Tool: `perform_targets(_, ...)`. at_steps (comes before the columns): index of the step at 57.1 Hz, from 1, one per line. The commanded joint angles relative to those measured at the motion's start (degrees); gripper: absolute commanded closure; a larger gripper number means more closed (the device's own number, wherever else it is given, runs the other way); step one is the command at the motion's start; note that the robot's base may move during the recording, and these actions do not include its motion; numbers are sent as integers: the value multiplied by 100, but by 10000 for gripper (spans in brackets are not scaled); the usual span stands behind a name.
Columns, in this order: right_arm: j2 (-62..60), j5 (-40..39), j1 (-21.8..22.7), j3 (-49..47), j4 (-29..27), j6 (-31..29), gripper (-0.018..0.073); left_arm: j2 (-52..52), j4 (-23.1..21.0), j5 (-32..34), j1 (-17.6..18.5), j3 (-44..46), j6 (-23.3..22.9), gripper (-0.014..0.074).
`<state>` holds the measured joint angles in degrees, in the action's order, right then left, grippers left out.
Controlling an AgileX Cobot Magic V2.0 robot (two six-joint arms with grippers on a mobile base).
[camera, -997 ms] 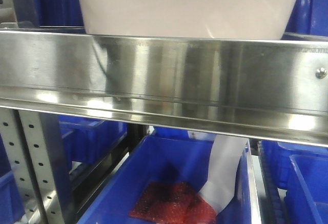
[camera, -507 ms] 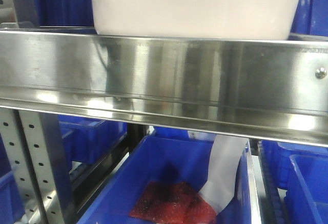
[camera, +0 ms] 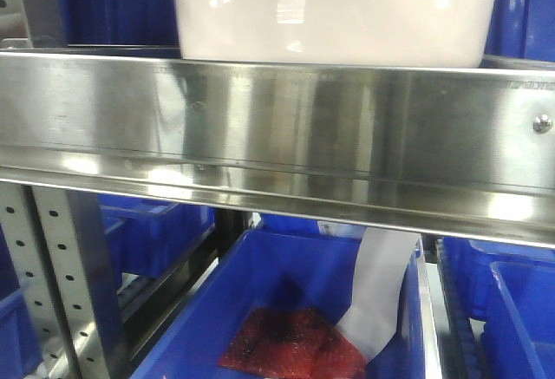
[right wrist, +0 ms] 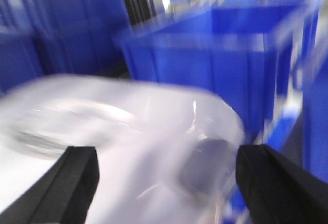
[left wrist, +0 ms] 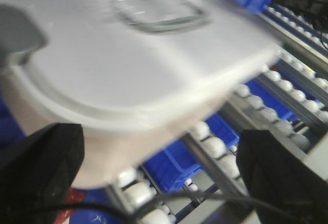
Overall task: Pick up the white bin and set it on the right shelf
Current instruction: 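Lower the bin onto the upper shelf with both grippers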
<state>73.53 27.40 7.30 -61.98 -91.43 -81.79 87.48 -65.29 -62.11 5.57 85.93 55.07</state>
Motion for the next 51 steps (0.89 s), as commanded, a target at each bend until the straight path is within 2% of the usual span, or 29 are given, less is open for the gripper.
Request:
perform_targets(1,-634,76,-5,-167,-173,-105,-68,-493,-302,-212,38,236,-5,237)
perform_targets(8,-1236,76,-5,-156,-173,-94,69,-801,-124,-500,38,236,-221,434)
perform_targets(17,-1903,169,-5,-137,-168,-81,384,-1036,95,-971,38,236,-490,681)
perform_targets(21,-2168,268,-5,-60,-154,-75,503,-1130,352,-1070,38,236,-801,726)
perform_targets(23,-2279,279,-5,10,-155,-53,499,-1171,558,-1070,38,236,-970,718)
perform_targets(30,-2686,252,-5,516,-143,-36,491,-1338,1641,-922,38,236,-1726,716)
perform_targets(37,-3108,141,-5,1106,-137,-31,491,-1574,3197,-629,38,236,-2863,716)
perform_targets(40,-3282,130,-5,1363,-131,-31,491,-1670,3854,-566,38,236,-3206,716)
perform_targets(43,-3443,122,-5,1626,-104,-31,491,-1791,4713,-552,38,236,-3586,716)
perform_targets(47,-3624,45,-5,1901,24,-18,491,-1922,5304,-539,38,207,-3814,716)
perform_targets(51,-3783,-102,-5,2143,271,41,491,-2097,5529,-392,38,89,-3891,716)
